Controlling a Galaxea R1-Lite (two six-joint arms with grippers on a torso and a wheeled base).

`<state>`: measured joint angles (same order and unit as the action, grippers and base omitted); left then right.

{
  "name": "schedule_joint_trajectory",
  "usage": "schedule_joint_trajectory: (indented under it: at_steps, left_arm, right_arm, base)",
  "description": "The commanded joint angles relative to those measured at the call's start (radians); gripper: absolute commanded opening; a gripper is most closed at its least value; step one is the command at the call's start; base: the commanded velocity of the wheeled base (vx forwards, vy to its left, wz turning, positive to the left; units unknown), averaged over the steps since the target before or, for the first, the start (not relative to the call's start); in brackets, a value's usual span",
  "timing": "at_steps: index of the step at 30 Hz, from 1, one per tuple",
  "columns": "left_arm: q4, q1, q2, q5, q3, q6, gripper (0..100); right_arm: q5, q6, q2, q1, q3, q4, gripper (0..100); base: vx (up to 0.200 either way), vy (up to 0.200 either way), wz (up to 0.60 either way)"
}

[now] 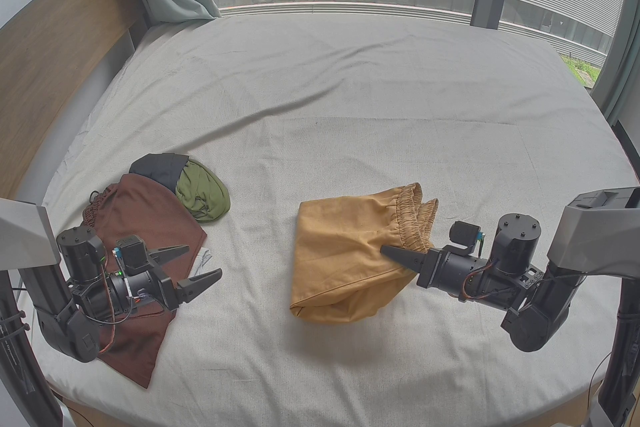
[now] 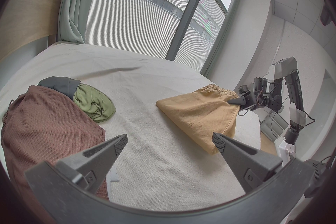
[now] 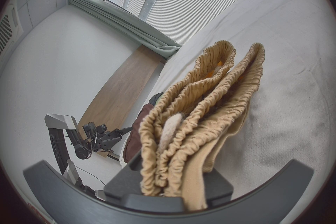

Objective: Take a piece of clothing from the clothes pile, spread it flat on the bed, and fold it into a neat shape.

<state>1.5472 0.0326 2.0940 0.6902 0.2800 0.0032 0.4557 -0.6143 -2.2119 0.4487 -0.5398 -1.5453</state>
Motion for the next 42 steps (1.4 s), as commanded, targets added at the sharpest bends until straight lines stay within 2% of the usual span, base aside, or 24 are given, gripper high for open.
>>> schedule_joint_trajectory:
  at_steps: [1,4,14,20,25,42]
  left_arm:
    - [-0.001,0.000,-0.006,0.000,0.001,0.000,100]
    - [0.001,0.000,-0.005,0.000,0.002,0.000,100]
    - [0.001,0.000,-0.008,0.000,0.001,0.000,100]
    - [0.001,0.000,-0.006,0.000,0.002,0.000,100]
    - [-0.001,0.001,-0.006,0.000,0.001,0.000,100]
    - [0.001,0.001,-0.009,0.000,0.001,0.000,100]
  right_arm:
    - [0.006,-0.001,0.046,0.002,-0.003,0.001,0]
    - [0.026,-0.001,0.052,0.001,-0.002,0.001,0]
    - [0.031,0.001,0.064,0.002,-0.005,0.001,0]
    - [0.070,-0.001,0.093,0.002,-0.014,0.002,0]
    - [0.078,0.001,0.100,0.002,-0.020,0.002,0]
    - [0.101,-0.012,0.095,-0.002,-0.189,0.007,0]
  base:
    - [0.000,0.000,0.00]
    - [0.000,0.000,0.00]
    - [0.000,0.000,0.00]
    - [0.000,0.000,0.00]
    - [0.000,0.000,0.00]
    - [0.000,0.000,0.00]
